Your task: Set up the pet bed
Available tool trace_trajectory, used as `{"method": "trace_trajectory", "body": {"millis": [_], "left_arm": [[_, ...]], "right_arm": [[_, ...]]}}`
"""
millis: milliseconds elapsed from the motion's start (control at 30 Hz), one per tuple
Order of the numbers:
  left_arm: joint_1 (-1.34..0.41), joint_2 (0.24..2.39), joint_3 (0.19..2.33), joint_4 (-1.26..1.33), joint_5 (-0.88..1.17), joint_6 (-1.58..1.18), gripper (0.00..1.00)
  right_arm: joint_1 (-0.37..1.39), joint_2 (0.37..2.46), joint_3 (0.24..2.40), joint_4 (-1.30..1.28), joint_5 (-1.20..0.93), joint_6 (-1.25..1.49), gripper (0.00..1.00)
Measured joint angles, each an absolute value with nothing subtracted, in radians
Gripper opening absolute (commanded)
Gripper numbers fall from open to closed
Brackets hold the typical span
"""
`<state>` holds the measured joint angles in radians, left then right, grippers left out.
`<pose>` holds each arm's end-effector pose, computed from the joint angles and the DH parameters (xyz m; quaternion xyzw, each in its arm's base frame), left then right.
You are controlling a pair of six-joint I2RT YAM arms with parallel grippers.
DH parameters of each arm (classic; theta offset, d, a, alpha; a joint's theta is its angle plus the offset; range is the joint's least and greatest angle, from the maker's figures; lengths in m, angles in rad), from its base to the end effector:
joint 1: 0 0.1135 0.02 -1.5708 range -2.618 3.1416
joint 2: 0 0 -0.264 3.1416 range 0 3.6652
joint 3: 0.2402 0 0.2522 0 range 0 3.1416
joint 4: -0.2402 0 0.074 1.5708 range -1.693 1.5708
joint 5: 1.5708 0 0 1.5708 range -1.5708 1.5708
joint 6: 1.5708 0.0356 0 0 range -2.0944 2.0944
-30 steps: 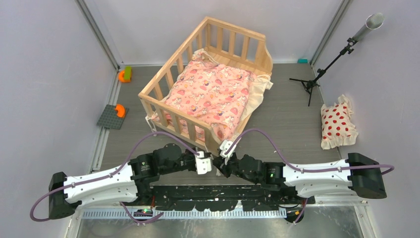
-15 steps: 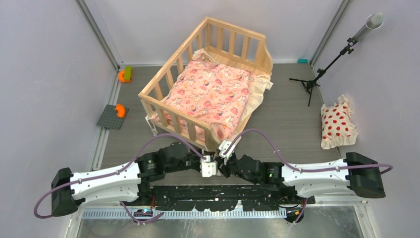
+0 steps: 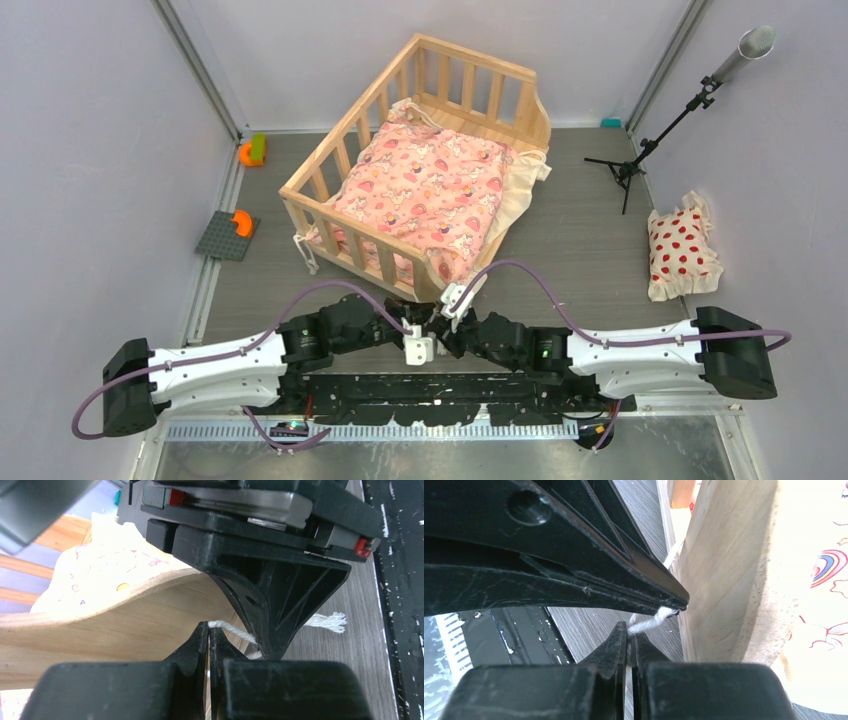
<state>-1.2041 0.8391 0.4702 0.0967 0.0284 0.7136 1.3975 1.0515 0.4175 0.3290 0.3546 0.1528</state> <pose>0.0705 -0.1864 0.2481 0.6568 0.4505 -0.1578 0.5837 0.0509 0.2188 0.2137 -0.3779 0.7057 0.3059 0.5154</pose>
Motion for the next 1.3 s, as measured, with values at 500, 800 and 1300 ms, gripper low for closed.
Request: {"method": "trace_trajectory", "body": {"millis": [500,800,1300], "left_arm": [[-1.195,0.831,0.376,0.241,-0.045,0.607,0.00],[-1.191,0.838,0.421,0.133,-0.052,0.538,0.06],[-1.191,0.839,0.475,0.027,-0.069,0.491,0.00]], "right_arm": [[1.397,1.054,0.418,0.329,0.355,0.153,0.01],[1.397,1.053,0.418,0.328,0.355,0.155,0.01],[1.397,1.045,0.418,0.328,0.352,0.163,0.01]]}}
